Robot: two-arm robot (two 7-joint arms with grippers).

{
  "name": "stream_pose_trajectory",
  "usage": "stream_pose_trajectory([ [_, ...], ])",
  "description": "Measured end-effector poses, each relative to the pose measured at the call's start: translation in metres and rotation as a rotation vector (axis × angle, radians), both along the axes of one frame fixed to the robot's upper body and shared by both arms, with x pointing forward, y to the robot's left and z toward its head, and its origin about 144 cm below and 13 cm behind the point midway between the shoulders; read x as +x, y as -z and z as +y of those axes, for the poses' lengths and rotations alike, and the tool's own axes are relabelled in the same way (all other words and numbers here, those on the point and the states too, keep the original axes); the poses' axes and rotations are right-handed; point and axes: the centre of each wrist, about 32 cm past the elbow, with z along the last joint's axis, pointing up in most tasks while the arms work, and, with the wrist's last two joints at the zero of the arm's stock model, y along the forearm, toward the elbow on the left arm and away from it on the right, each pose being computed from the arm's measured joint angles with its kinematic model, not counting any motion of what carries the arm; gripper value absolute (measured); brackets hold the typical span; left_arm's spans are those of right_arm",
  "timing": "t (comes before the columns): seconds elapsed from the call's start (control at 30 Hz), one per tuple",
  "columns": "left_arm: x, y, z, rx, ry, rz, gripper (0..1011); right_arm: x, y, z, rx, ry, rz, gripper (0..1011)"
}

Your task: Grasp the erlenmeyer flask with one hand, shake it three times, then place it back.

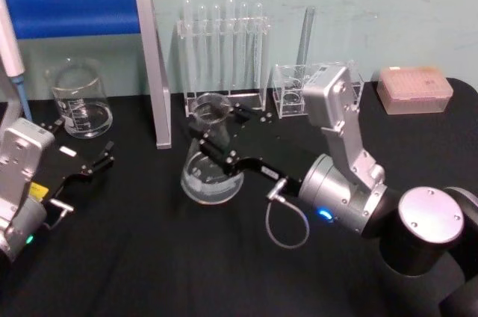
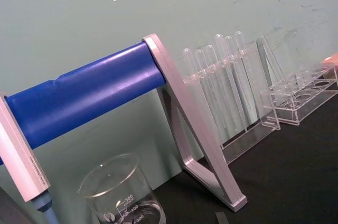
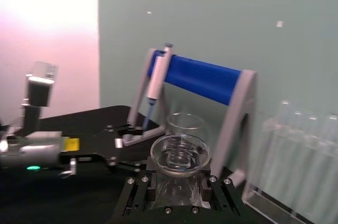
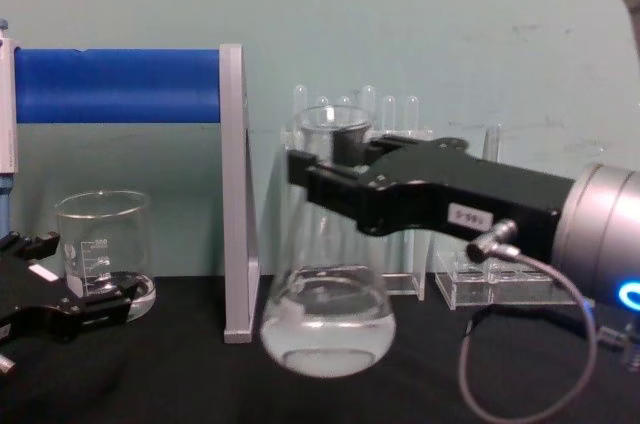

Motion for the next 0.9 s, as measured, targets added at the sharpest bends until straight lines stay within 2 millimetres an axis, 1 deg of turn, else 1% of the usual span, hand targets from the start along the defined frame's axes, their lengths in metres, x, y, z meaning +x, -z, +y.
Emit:
stream_pose_trajectory([
  [0.23, 0.0, 0.0, 0.0, 0.0, 0.0, 0.0, 1001, -0.005, 0.001, 0.01, -0.015, -0.075, 0.007, 449],
  [0.5, 0.0, 0.0, 0.0, 0.0, 0.0, 0.0, 1001, -0.007, 0.001, 0.013, -0.026, -0.099, 0.009, 449],
  [0.73, 0.0, 0.0, 0.0, 0.0, 0.0, 0.0, 1001, -0.002, 0.002, 0.004, -0.024, -0.039, 0.01, 449],
  [0.9, 0.0, 0.0, 0.0, 0.0, 0.0, 0.0, 1001, 0.005, 0.001, -0.011, -0.02, 0.05, 0.006, 449],
])
